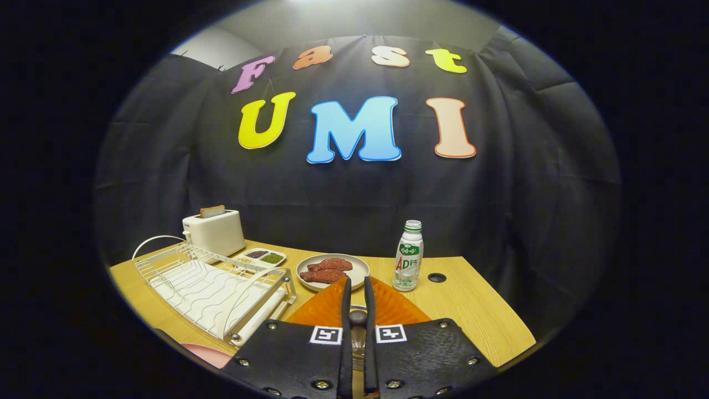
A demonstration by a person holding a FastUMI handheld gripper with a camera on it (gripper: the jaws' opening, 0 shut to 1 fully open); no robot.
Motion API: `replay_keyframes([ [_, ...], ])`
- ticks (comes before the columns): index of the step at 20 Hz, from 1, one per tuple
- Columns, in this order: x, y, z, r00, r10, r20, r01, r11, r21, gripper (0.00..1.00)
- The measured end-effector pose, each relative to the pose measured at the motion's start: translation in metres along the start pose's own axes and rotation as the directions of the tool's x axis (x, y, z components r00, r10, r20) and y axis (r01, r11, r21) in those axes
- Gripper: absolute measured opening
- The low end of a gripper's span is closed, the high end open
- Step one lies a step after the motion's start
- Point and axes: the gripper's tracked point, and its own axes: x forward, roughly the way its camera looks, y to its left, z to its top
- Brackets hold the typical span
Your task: Take the plate from the dish rack, then take the spoon from the basket and place it into the plate.
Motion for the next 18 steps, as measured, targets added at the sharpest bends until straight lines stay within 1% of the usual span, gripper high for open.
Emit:
replay_keyframes([
  [5,-0.013,0.004,0.046,0.999,-0.024,0.034,0.025,0.999,-0.029,0.08],
  [12,-0.067,0.016,0.102,0.994,-0.033,0.101,0.035,0.999,-0.019,0.08],
  [15,-0.091,0.022,0.110,0.993,-0.037,0.110,0.036,0.999,0.012,0.08],
  [18,-0.112,0.033,0.101,0.995,-0.022,0.096,0.018,0.999,0.043,0.08],
])
